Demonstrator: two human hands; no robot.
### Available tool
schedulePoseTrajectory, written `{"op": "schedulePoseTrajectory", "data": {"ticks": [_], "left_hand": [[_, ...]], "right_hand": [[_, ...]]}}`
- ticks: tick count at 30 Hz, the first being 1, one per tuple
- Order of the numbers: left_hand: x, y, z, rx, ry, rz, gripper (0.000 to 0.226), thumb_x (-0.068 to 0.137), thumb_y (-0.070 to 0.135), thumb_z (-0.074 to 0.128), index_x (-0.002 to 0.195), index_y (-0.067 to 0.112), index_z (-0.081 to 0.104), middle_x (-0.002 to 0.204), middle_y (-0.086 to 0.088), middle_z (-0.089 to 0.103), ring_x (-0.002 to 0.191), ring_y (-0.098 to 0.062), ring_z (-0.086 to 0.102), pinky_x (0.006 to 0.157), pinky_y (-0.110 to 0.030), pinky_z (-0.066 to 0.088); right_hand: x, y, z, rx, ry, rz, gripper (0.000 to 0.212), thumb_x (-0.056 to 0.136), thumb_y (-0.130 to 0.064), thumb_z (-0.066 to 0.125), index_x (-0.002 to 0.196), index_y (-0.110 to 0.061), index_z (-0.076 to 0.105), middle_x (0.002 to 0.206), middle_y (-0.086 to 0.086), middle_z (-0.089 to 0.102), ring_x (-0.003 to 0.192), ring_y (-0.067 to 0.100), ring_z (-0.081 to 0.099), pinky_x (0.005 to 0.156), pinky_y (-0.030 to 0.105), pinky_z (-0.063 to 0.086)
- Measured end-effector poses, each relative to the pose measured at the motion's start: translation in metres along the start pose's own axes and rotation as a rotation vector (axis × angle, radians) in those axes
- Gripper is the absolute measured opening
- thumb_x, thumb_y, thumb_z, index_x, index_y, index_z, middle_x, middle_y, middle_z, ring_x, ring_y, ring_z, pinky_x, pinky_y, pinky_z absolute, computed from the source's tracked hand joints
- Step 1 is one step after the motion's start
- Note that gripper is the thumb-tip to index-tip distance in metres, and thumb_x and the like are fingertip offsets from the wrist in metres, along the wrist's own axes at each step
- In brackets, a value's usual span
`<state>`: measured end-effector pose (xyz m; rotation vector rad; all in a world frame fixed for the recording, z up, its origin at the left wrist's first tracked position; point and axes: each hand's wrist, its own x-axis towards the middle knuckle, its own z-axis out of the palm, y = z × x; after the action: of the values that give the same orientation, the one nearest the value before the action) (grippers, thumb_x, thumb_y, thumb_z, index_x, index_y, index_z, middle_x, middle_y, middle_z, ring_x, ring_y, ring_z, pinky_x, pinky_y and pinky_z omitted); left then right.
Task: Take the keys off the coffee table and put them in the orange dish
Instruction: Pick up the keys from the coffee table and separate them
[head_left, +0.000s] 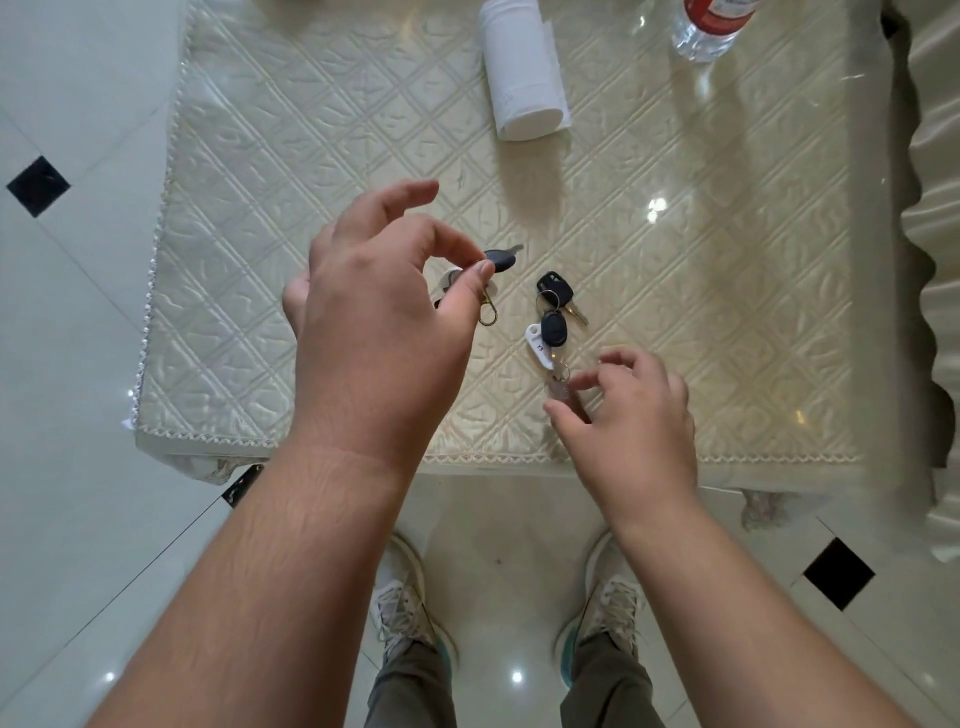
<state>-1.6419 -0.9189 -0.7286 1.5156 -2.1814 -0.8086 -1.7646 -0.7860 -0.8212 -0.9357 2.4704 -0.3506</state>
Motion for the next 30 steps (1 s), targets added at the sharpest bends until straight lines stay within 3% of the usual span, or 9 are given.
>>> {"op": "schedulePoseTrajectory", "data": {"ticks": [4, 9, 13, 16, 20, 23, 26, 30], "left_hand": [[-0.005, -0.002, 0.002, 0.008, 0.006, 0.005, 0.005, 0.084, 0.042, 0.067, 0.087, 0.037, 0.066, 0.131, 0.021, 0.050, 0.125, -0.005, 0.043, 0.102, -0.053, 0.034], [-0.010, 0.000, 0.002, -0.018, 0.053, 0.017, 0.006, 0.084, 0.040, 0.066, 0.088, 0.036, 0.067, 0.126, 0.020, 0.054, 0.122, -0.005, 0.047, 0.100, -0.052, 0.036], [-0.012, 0.005, -0.002, -0.001, 0.055, 0.023, 0.005, 0.084, 0.041, 0.066, 0.088, 0.037, 0.066, 0.125, 0.022, 0.055, 0.121, -0.004, 0.047, 0.099, -0.054, 0.035], [-0.012, 0.009, -0.007, -0.005, 0.057, 0.027, 0.006, 0.084, 0.041, 0.066, 0.088, 0.037, 0.066, 0.124, 0.023, 0.055, 0.120, -0.003, 0.047, 0.099, -0.053, 0.034], [-0.010, 0.015, -0.014, -0.028, 0.066, 0.043, 0.005, 0.084, 0.040, 0.067, 0.087, 0.036, 0.066, 0.121, 0.023, 0.056, 0.118, -0.002, 0.050, 0.100, -0.054, 0.034], [-0.010, 0.022, -0.021, -0.034, 0.065, 0.045, 0.004, 0.084, 0.040, 0.067, 0.087, 0.037, 0.065, 0.118, 0.024, 0.057, 0.116, 0.001, 0.051, 0.100, -0.053, 0.035], [-0.010, 0.031, -0.030, -0.028, 0.068, 0.043, 0.004, 0.084, 0.040, 0.067, 0.086, 0.037, 0.066, 0.117, 0.025, 0.057, 0.115, 0.003, 0.050, 0.100, -0.052, 0.034], [-0.009, 0.048, -0.051, -0.039, 0.055, 0.054, 0.004, 0.084, 0.040, 0.068, 0.086, 0.037, 0.066, 0.118, 0.024, 0.058, 0.116, 0.004, 0.049, 0.100, -0.051, 0.036]], "right_hand": [[-0.006, 0.000, 0.010, -0.019, 0.084, 0.014, 0.013, 0.078, -0.040, 0.075, 0.083, -0.031, 0.068, 0.124, -0.012, 0.051, 0.117, 0.017, 0.040, 0.091, 0.036, 0.032], [-0.008, 0.000, 0.014, -0.086, 0.048, 0.015, 0.007, 0.079, -0.038, 0.066, 0.078, -0.032, 0.064, 0.120, -0.011, 0.049, 0.114, 0.017, 0.039, 0.087, 0.033, 0.026], [-0.012, -0.001, 0.012, -0.042, 0.009, 0.001, 0.013, 0.080, -0.037, 0.060, 0.072, -0.027, 0.060, 0.103, -0.013, 0.046, 0.099, 0.014, 0.039, 0.083, 0.032, 0.030], [-0.011, -0.001, 0.005, 0.176, -0.039, 0.004, 0.008, 0.085, -0.030, 0.062, 0.083, -0.024, 0.066, 0.093, -0.009, 0.055, 0.083, 0.011, 0.052, 0.077, 0.029, 0.043], [-0.010, -0.008, -0.013, 0.555, -0.114, 0.121, 0.008, 0.087, -0.030, 0.070, 0.082, -0.025, 0.073, 0.070, -0.010, 0.070, 0.062, -0.001, 0.061, 0.055, 0.012, 0.040], [-0.011, -0.018, -0.029, 0.852, -0.178, 0.160, 0.004, 0.086, -0.023, 0.074, 0.088, -0.020, 0.072, 0.079, -0.007, 0.076, 0.076, 0.006, 0.070, 0.067, 0.017, 0.049], [-0.014, -0.027, -0.045, 1.145, -0.238, 0.183, 0.016, 0.086, -0.010, 0.073, 0.098, -0.013, 0.063, 0.092, 0.002, 0.077, 0.084, 0.016, 0.074, 0.065, 0.016, 0.049], [-0.019, -0.037, -0.073, 1.227, -0.291, 0.129, 0.040, 0.085, -0.004, 0.072, 0.113, -0.014, 0.047, 0.104, 0.001, 0.076, 0.084, 0.017, 0.074, 0.059, 0.013, 0.047]]}}
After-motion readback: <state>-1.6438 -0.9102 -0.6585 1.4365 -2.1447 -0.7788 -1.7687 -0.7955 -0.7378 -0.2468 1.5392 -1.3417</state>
